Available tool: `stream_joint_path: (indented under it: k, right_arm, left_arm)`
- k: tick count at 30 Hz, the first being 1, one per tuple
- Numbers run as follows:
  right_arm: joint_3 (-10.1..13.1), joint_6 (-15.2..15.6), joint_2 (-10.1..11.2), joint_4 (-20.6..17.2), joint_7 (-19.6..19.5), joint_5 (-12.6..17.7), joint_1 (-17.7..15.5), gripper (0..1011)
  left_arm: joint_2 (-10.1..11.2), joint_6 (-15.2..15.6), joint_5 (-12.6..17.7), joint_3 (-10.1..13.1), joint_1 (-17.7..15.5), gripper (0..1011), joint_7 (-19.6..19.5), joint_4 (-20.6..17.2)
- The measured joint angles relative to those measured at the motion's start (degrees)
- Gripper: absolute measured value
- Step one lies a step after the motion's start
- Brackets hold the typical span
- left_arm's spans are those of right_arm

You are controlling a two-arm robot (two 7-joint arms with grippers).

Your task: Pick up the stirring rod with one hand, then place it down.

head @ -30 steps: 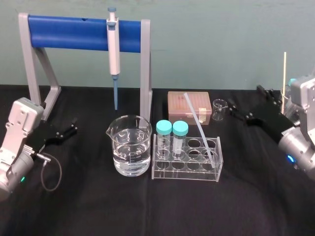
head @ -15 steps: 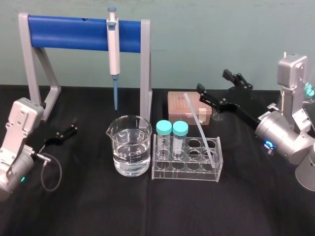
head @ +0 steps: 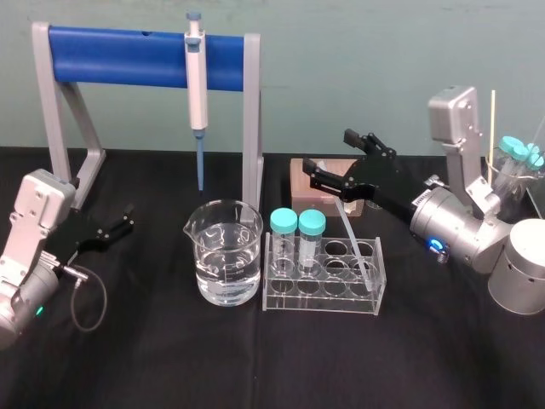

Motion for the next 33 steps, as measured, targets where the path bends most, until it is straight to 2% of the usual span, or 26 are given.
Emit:
stream_joint_path:
  k: [18, 33]
  right_arm:
    - [0.5, 6.4, -1.2, 0.6, 0.1, -3.2, 0.4, 1000]
    - [1.5, 8.2, -1.8, 1.2, -0.6, -4.6, -0.3, 1000]
  left_arm:
    - [0.0, 0.0, 0.0, 0.0, 0.0, 1000, 0.0, 0.0]
    - [0.0, 0.0, 0.0, 0.0, 0.0, 1001, 0.0, 0.0]
